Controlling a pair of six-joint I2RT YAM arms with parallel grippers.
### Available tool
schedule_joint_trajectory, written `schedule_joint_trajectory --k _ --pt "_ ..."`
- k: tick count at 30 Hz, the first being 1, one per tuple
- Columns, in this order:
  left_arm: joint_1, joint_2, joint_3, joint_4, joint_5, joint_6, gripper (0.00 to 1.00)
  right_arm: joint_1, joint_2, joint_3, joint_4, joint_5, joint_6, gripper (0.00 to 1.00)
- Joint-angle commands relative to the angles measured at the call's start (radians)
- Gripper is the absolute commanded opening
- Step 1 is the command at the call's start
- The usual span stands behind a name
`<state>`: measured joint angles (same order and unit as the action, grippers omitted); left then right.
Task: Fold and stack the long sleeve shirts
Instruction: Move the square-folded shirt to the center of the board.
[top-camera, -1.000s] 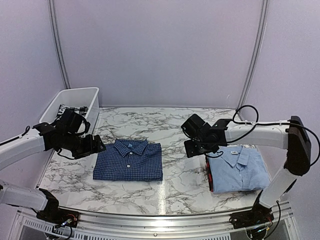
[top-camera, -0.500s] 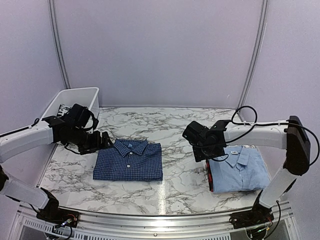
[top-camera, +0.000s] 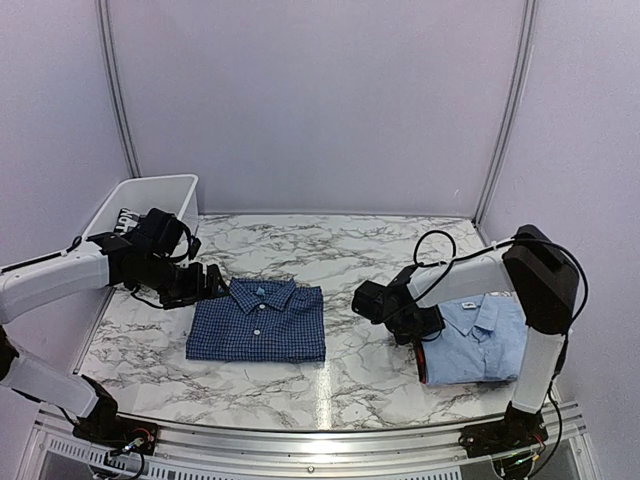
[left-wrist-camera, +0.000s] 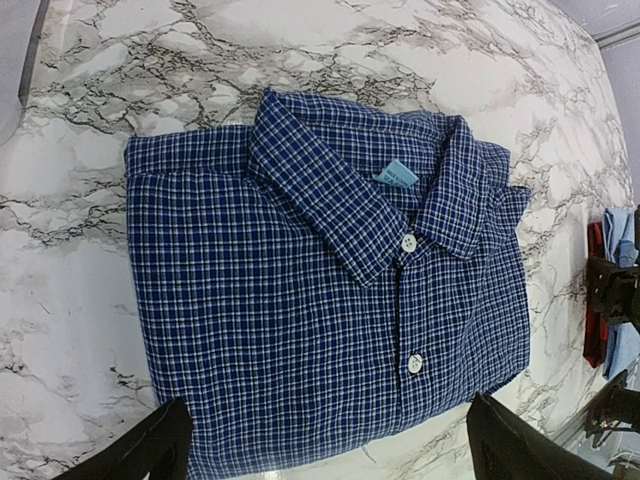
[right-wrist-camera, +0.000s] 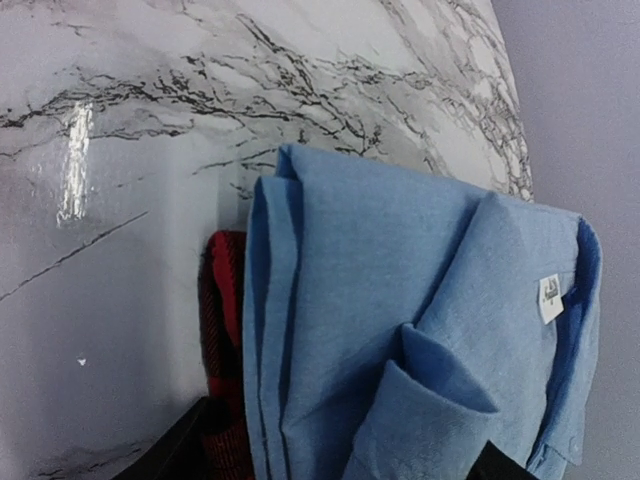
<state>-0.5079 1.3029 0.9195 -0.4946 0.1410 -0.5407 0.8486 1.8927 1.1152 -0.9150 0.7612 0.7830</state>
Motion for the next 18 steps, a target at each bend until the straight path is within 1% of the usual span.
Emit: schedule_joint_trajectory --k 1,4,6,8,12,18 --pt "-0.003 0.004 -0.009 0.029 0.012 0.011 0.99 0.004 0.047 0.005 -0.033 0.042 0.07 0.57" --pt "-0.003 0.007 -0.01 0.029 0.009 0.013 0.99 0.0 0.037 0.006 0.005 0.04 0.048 0.35" --pt "-0.003 0.012 -0.008 0.029 0.008 0.013 0.99 -0.007 0.028 0.011 0.052 0.032 0.01 0.23" --pt "-0.003 0.018 -0.01 0.029 0.007 0.01 0.99 -0.015 0.019 0.023 0.111 0.028 -0.039 0.16" --pt "-0.003 0.019 -0.014 0.031 0.0 0.006 0.99 -0.024 0.018 0.071 0.236 0.026 -0.154 0.09" --pt "-0.003 0.008 -0.03 0.031 -0.009 -0.006 0.99 -0.046 0.12 0.231 0.376 -0.015 -0.326 0.06"
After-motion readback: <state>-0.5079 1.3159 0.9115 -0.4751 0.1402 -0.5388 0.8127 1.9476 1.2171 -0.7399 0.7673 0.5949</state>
